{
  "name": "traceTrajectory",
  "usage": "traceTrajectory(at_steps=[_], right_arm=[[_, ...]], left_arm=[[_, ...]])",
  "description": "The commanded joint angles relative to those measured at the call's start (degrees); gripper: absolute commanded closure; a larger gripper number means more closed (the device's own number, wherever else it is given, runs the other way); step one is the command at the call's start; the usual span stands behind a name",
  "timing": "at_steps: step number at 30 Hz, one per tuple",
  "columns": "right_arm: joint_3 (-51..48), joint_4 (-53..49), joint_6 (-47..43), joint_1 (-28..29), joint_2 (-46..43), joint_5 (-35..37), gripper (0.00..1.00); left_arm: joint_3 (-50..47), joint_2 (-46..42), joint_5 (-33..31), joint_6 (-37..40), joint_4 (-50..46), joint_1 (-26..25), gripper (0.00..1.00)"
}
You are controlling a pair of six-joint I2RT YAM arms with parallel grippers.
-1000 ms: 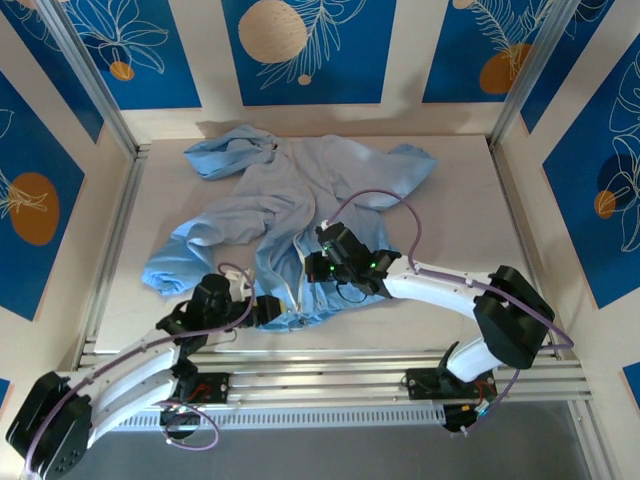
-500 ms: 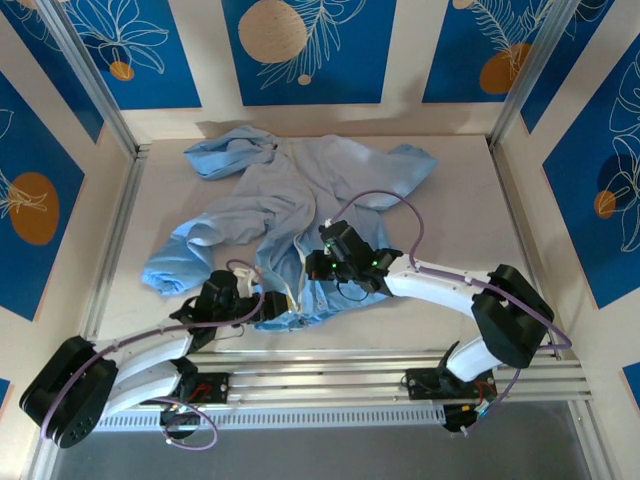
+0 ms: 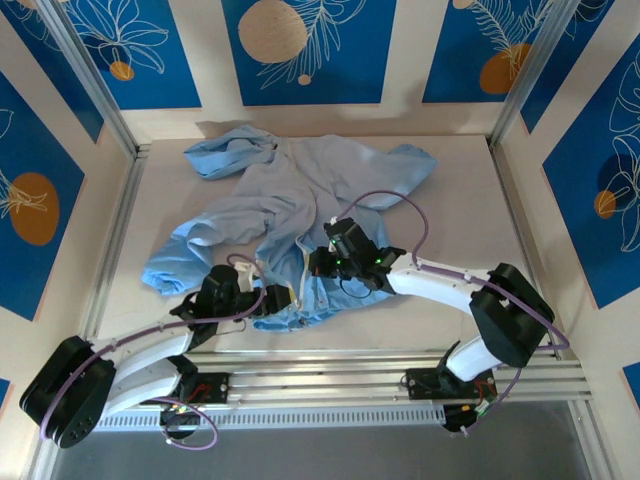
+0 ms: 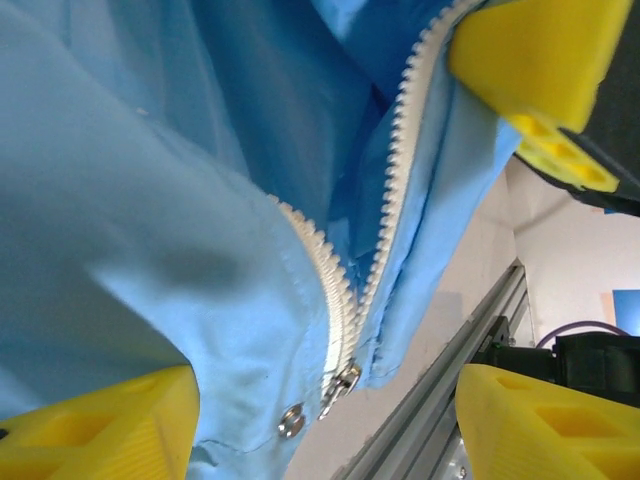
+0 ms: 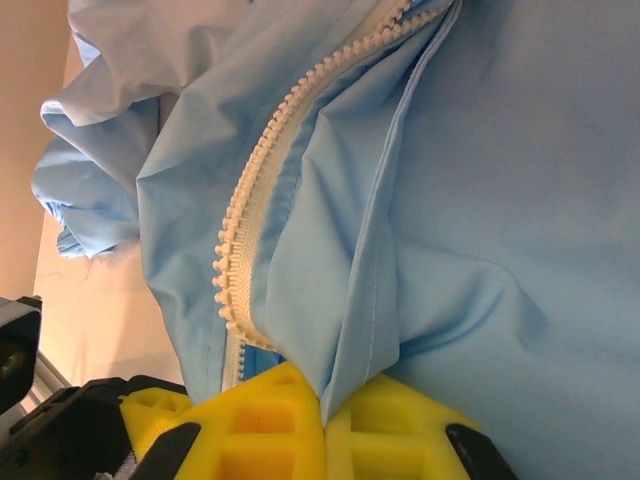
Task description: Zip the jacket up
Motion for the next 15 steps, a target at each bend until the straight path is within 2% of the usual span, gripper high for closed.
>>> traceTrajectory(at_steps=[1,6,12,15], right_arm=[[-0.1,1.71,0.09,-0.94,0.83,-1.71,1.0],[-0.08,1.94,-0.08,-2.2,1.19,-3.09,1.0],[-0.24,3.05,0.34,-2.38,1.58,-3.45,1.0],[-0.88,4.45,1.27,-2.38,1.89,-3.62,1.0]], left_arm=[[0.46,0.83,-0.84,-0.96,-1.62,0.89,0.31],[-0.44,3.21,2.13,-1.65,3.5,1.36,0.36],[0.6,7.28,9.6,0.77,7.04,0.86,0.38],[0.11,7.59,10.4,0.68,8.05,0.25,0.39]])
